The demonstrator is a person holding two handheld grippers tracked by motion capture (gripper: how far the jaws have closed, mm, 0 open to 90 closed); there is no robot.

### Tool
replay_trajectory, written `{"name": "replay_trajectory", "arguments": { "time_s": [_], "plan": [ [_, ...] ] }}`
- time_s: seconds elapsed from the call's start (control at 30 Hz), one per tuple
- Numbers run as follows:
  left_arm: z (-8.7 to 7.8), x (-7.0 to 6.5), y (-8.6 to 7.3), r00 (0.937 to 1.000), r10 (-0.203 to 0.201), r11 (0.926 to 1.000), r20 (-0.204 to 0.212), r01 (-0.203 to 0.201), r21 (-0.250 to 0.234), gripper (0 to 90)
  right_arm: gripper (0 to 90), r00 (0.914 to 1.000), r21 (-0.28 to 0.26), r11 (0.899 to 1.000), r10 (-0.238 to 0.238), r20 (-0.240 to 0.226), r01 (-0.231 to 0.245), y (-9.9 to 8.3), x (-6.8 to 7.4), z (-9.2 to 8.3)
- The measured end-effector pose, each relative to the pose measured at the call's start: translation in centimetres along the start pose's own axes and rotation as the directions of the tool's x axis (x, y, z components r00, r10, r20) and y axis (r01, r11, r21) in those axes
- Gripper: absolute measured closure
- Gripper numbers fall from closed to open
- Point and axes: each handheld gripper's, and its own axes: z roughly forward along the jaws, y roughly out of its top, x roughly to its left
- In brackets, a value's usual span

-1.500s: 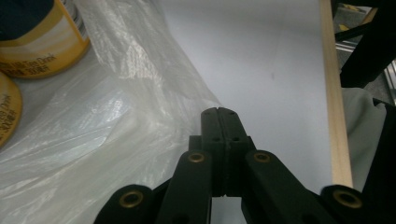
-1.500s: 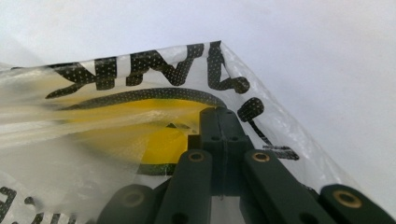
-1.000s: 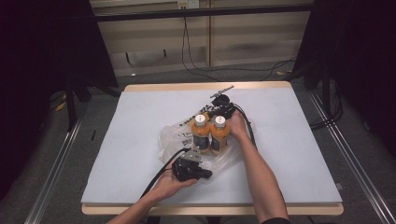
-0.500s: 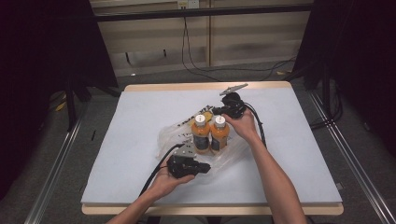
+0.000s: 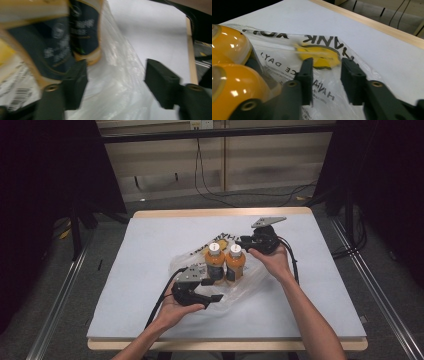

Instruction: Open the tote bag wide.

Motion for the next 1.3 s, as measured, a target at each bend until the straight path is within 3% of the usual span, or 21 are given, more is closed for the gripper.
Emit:
{"name": "replay_trajectory", "arguments": {
  "time_s": [0.17, 0.3, 0.4, 0.57, 0.7, 0.9, 1.0, 1.03, 1.13, 1.3],
  "plan": [
    [-0.9, 0.7, 0.2, 0.9989, -0.009, 0.9997, -0.047, 0.008, -0.025, 17.3, 46.7, 0.9997, -0.020, 1.000, 0.013, 0.020, -0.013, -0.5, 0.1, -1.6],
    [-1.6, 1.2, 0.2, 0.9987, -0.025, 0.9981, -0.044, 0.022, -0.057, 9.4, 37.8, 0.9999, -0.055, 0.998, 0.014, 0.005, -0.014, -1.0, 0.1, -3.0],
    [-2.2, 1.3, 0.4, 0.9972, -0.014, 0.9989, -0.073, 0.011, -0.045, 6.4, 30.4, 0.9999, -0.065, 0.998, 0.013, -0.006, -0.013, -1.3, 0.4, -4.0],
    [-3.3, 1.6, 0.5, 0.9965, -0.029, 0.9980, -0.079, 0.024, -0.059, 5.9, 17.6, 0.9999, -0.091, 0.996, 0.016, 0.002, -0.016, -1.7, 1.1, -5.8],
    [-4.5, 1.9, 0.6, 0.9919, -0.017, 0.9979, -0.126, 0.008, -0.064, 4.8, 10.8, 0.9993, -0.119, 0.993, 0.025, 0.029, -0.022, -2.4, 1.5, -7.5],
    [-7.2, 2.3, -0.1, 0.9699, -0.042, 0.9976, -0.240, 0.028, -0.063, 4.7, 5.3, 0.9953, -0.137, 0.989, 0.072, 0.064, -0.063, -4.3, 1.7, -10.2],
    [-8.3, 2.4, -0.7, 0.9612, -0.038, 0.9987, -0.273, 0.028, -0.043, 4.5, 5.1, 0.9930, -0.150, 0.986, 0.089, 0.077, -0.077, -5.2, 1.8, -11.4],
    [-8.6, 2.4, -0.8, 0.9611, -0.040, 0.9988, -0.273, 0.030, -0.039, 4.5, 5.0, 0.9922, -0.153, 0.985, 0.093, 0.084, -0.079, -5.5, 1.8, -11.8],
    [-9.7, 2.2, -1.6, 0.9521, -0.055, 0.9979, -0.301, 0.042, -0.050, 4.4, 4.9, 0.9895, -0.165, 0.981, 0.116, 0.087, -0.100, -6.4, 2.0, -12.9],
    [-11.3, 1.9, -3.0, 0.9407, -0.062, 0.9976, -0.334, 0.048, -0.050, 4.3, 4.2, 0.9855, -0.180, 0.980, 0.113, 0.126, -0.089, -8.1, 2.7, -15.1]
  ]
}}
